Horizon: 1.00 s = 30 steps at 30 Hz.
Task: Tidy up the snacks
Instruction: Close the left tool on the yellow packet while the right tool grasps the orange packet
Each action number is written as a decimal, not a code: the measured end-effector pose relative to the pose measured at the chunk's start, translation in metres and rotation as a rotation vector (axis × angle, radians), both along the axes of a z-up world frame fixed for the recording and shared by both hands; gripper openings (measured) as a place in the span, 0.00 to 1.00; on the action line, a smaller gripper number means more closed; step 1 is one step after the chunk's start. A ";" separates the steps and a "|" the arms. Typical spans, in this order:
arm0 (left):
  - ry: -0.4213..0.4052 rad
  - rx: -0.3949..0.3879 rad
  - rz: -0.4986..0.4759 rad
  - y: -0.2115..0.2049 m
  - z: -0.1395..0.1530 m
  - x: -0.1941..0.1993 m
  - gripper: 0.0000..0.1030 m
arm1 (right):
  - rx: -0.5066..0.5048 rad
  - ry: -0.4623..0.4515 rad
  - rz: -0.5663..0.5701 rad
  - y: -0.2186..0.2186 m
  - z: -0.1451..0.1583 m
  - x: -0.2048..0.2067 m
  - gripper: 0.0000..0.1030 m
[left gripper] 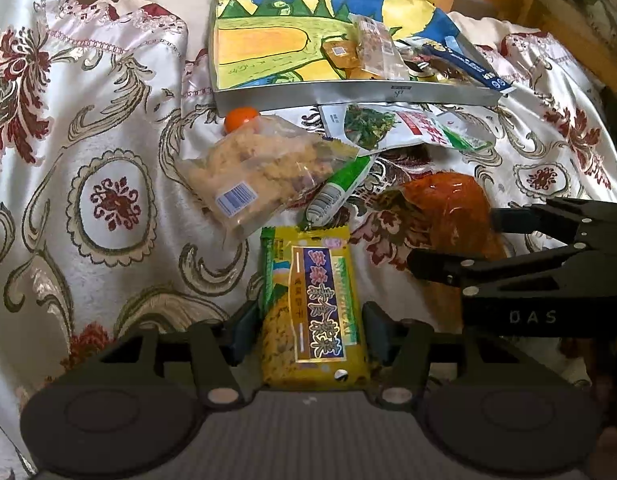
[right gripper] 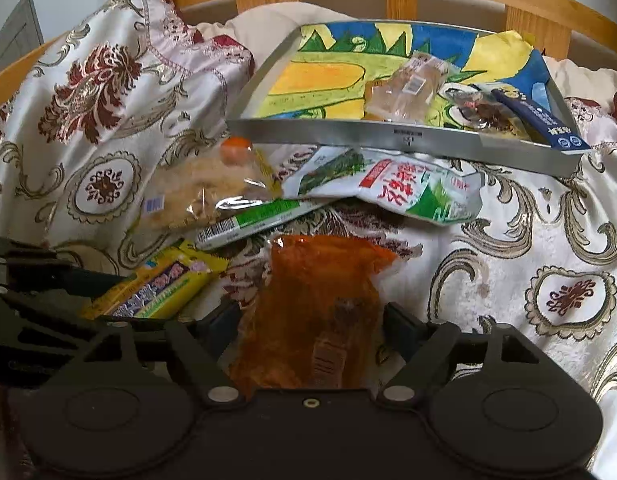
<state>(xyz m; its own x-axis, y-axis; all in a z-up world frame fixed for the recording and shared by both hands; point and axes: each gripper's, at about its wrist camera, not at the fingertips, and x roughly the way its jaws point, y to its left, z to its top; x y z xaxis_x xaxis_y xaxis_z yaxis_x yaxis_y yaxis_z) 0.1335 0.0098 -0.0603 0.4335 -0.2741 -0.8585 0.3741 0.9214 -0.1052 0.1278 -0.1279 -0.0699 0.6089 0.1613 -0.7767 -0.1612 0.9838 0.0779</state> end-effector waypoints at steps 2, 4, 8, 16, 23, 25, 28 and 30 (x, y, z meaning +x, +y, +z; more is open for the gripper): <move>-0.001 0.004 -0.003 0.000 0.000 0.000 0.60 | -0.009 0.003 0.000 0.001 -0.001 0.000 0.80; -0.001 0.003 -0.001 0.001 0.000 0.000 0.59 | -0.022 -0.001 0.003 0.002 -0.002 -0.001 0.80; 0.000 0.004 -0.002 0.001 0.000 0.000 0.52 | -0.046 -0.020 -0.002 0.004 -0.001 -0.006 0.80; -0.017 -0.010 -0.046 -0.006 0.002 -0.007 0.51 | -0.087 -0.077 0.034 0.013 0.005 -0.021 0.60; -0.007 -0.039 -0.070 -0.008 0.003 -0.008 0.51 | -0.113 -0.119 0.055 0.013 0.009 -0.029 0.53; 0.005 -0.054 -0.066 -0.007 0.004 -0.008 0.51 | -0.125 -0.132 0.063 0.013 0.011 -0.033 0.52; 0.021 -0.079 -0.052 -0.005 0.006 -0.007 0.51 | -0.132 -0.148 0.069 0.010 0.014 -0.038 0.51; 0.023 -0.085 -0.045 -0.005 0.006 -0.009 0.51 | -0.118 -0.147 0.065 0.005 0.016 -0.041 0.50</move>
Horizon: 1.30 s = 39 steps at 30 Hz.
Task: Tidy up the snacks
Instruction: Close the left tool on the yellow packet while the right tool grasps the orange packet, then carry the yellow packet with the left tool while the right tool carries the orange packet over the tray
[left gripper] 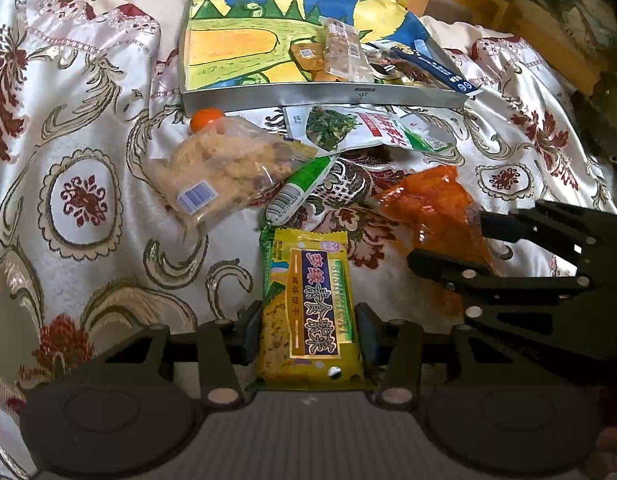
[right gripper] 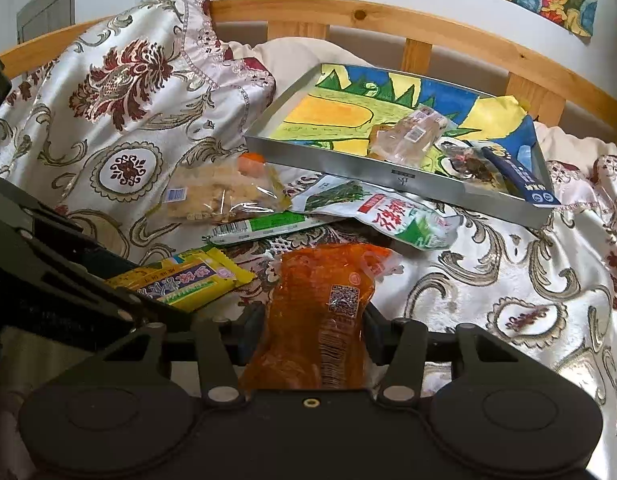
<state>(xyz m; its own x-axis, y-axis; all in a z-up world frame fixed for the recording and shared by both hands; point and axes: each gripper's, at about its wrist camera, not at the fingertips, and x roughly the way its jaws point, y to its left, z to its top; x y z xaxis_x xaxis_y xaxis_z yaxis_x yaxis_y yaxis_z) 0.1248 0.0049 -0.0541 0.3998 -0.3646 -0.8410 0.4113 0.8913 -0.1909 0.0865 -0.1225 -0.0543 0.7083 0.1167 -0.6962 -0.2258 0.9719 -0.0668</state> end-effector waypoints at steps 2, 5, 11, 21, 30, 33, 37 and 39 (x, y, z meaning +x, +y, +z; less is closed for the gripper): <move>-0.004 -0.007 0.005 0.000 0.001 -0.002 0.51 | 0.026 0.008 -0.013 -0.006 0.002 -0.002 0.49; -0.013 -0.029 0.005 -0.002 0.004 -0.005 0.51 | 0.054 0.010 -0.037 -0.014 0.005 -0.005 0.49; -0.012 -0.093 -0.005 -0.007 0.005 -0.013 0.51 | 0.098 -0.019 -0.046 -0.025 0.012 -0.015 0.49; -0.050 -0.108 -0.004 -0.011 0.010 -0.020 0.51 | 0.148 -0.051 -0.064 -0.041 0.022 -0.021 0.49; -0.092 -0.126 0.043 -0.010 0.025 -0.020 0.51 | 0.170 -0.071 -0.038 -0.044 0.027 -0.017 0.49; -0.127 -0.111 0.044 -0.014 0.036 -0.013 0.51 | 0.181 -0.081 -0.034 -0.050 0.030 -0.010 0.49; -0.170 -0.112 0.051 -0.024 0.047 0.008 0.51 | 0.182 -0.093 -0.031 -0.058 0.034 0.000 0.49; -0.176 -0.121 0.063 -0.029 0.052 0.023 0.51 | 0.173 -0.103 -0.030 -0.063 0.036 0.007 0.49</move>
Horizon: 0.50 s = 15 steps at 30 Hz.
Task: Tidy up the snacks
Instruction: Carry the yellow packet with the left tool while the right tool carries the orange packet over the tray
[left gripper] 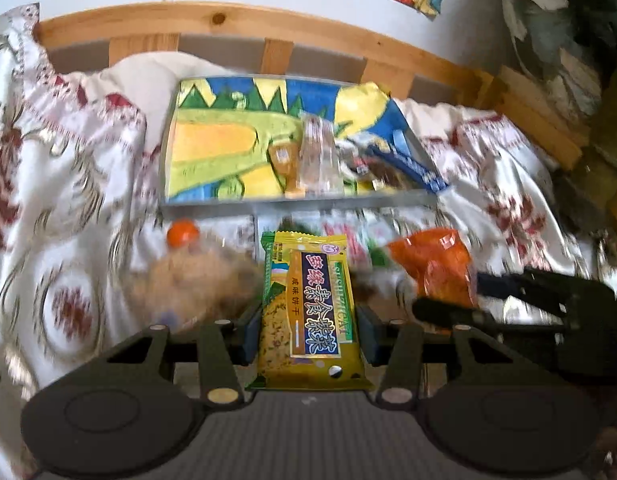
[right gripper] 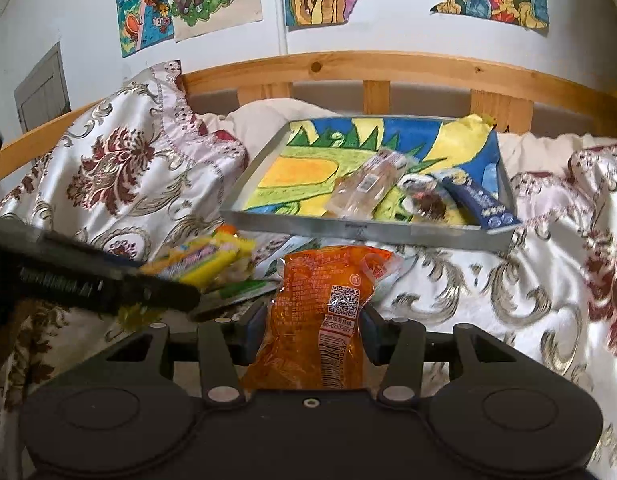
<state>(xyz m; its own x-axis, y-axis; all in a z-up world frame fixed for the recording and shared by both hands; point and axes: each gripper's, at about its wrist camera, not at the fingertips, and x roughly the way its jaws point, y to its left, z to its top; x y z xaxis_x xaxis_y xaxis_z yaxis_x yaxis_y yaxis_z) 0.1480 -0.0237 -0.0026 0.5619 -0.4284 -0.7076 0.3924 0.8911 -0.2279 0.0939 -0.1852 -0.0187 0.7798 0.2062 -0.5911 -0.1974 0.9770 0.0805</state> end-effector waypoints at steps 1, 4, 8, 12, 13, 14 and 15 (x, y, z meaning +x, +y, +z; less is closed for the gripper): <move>-0.005 -0.006 0.004 -0.003 0.002 0.008 0.51 | -0.001 -0.003 -0.003 -0.003 0.001 0.004 0.49; -0.042 -0.009 0.015 -0.011 0.011 0.036 0.51 | -0.001 -0.011 -0.015 -0.013 0.006 0.023 0.49; -0.107 -0.019 0.068 -0.021 0.021 0.078 0.51 | -0.024 -0.038 -0.032 -0.028 0.014 0.055 0.49; -0.154 -0.023 0.139 -0.032 0.023 0.114 0.51 | -0.057 -0.062 -0.051 -0.040 0.020 0.089 0.49; -0.162 -0.026 0.155 -0.035 0.023 0.122 0.51 | -0.061 -0.061 -0.059 -0.043 0.020 0.098 0.49; -0.168 -0.030 0.171 -0.037 0.022 0.128 0.51 | -0.059 -0.057 -0.069 -0.046 0.021 0.107 0.49; -0.174 -0.035 0.183 -0.039 0.022 0.134 0.51 | -0.055 -0.054 -0.076 -0.049 0.022 0.116 0.49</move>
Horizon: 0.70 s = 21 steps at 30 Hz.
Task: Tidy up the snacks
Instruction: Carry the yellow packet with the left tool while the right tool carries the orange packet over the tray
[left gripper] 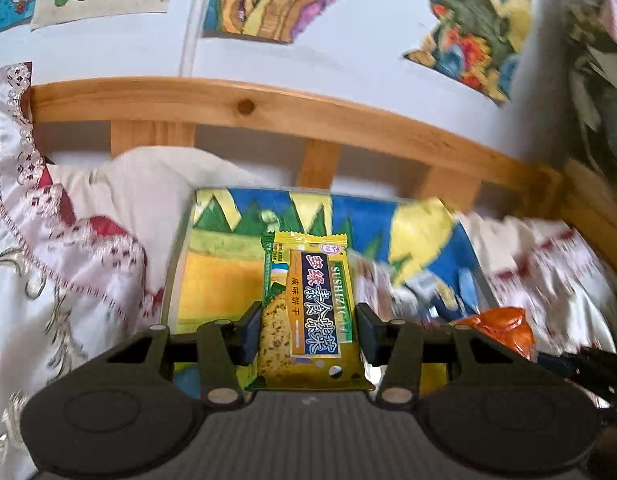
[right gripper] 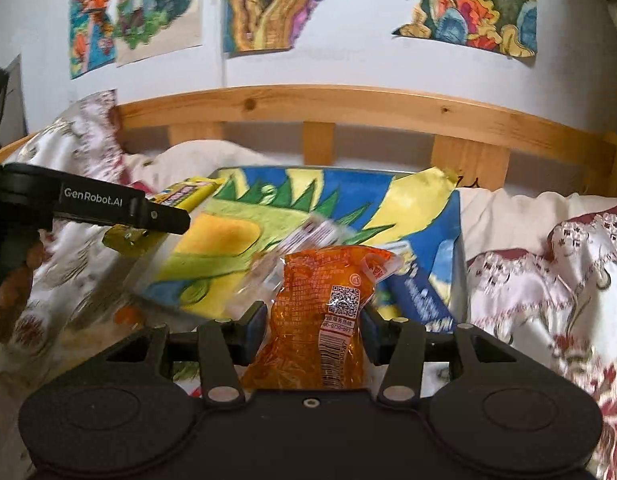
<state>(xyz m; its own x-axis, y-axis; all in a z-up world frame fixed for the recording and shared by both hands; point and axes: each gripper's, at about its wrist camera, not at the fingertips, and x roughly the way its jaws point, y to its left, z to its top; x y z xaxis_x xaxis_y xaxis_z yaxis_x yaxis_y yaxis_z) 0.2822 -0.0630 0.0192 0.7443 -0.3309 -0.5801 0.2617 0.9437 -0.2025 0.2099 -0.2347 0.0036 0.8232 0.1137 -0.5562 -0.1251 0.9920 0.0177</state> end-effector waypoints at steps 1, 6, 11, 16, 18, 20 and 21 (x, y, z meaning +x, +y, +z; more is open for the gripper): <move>-0.007 -0.001 0.009 -0.003 -0.001 0.006 0.51 | 0.001 -0.001 -0.008 -0.002 0.001 0.007 0.49; -0.041 0.034 0.041 -0.019 -0.013 0.029 0.51 | -0.021 0.012 -0.029 -0.006 0.001 0.048 0.50; -0.003 0.045 0.077 -0.028 -0.031 0.046 0.51 | -0.017 0.070 -0.064 -0.006 -0.003 0.084 0.50; 0.038 0.072 0.118 -0.027 -0.046 0.054 0.51 | 0.000 0.084 -0.097 -0.008 -0.011 0.097 0.50; 0.047 0.084 0.129 -0.026 -0.050 0.056 0.51 | 0.009 0.090 -0.106 -0.007 -0.016 0.101 0.50; 0.051 0.098 0.138 -0.026 -0.054 0.058 0.51 | 0.013 0.100 -0.107 -0.006 -0.022 0.103 0.50; 0.053 0.100 0.142 -0.025 -0.054 0.058 0.51 | 0.010 0.103 -0.106 -0.004 -0.025 0.104 0.50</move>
<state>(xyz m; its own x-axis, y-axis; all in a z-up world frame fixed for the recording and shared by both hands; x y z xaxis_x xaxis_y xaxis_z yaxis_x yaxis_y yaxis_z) 0.3402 -0.0877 -0.0352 0.7471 -0.1637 -0.6443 0.1163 0.9864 -0.1159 0.3136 -0.2390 -0.0212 0.7694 0.0353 -0.6378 -0.0165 0.9992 0.0354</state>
